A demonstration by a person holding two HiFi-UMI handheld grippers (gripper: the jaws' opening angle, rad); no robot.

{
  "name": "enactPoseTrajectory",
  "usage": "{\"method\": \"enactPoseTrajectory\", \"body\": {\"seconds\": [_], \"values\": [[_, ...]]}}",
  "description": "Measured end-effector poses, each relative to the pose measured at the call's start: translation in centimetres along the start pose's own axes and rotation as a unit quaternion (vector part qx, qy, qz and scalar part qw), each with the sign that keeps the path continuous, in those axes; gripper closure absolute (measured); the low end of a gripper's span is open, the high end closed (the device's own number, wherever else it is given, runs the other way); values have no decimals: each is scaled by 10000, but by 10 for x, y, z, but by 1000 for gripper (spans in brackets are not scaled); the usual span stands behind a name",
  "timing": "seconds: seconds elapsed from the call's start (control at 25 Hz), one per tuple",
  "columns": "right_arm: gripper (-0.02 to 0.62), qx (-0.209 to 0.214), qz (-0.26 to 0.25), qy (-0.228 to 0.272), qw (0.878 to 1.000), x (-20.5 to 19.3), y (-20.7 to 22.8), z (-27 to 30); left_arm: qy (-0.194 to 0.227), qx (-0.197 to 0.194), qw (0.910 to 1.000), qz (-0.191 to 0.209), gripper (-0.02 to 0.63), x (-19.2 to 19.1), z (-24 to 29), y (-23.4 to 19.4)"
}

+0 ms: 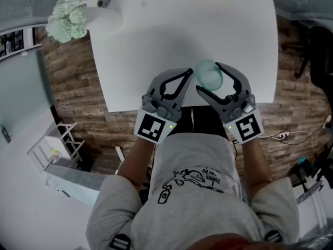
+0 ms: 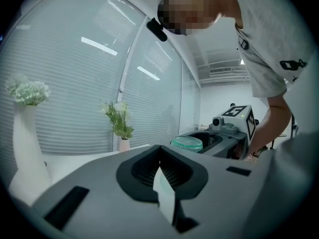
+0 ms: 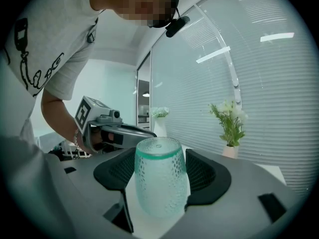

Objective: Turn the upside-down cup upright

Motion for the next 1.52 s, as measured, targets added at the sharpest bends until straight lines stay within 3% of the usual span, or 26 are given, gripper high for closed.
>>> {"method": "enactPoseTrajectory", "body": {"seconds": [1.16, 1.32, 1.52], "values": [[272, -42, -288, 627, 9976, 125, 6, -30, 430, -159, 9981, 408, 603, 97, -12, 13], [272, -42, -330, 639, 9974, 138, 8, -33, 507, -100, 9985, 200, 603, 108, -14, 13], [272, -7, -336, 628, 9975, 148, 9, -36, 586, -79, 9979, 250, 603, 119, -15, 16]]}}
Point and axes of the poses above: the fingertips, and each gripper's own axes: z forward along the fingers, y to its right, x out of its top, the point moved 3 cm from there along -z, backward along the fingers, and after that the axes turned 1 degree about x, right-handed, at the moved point
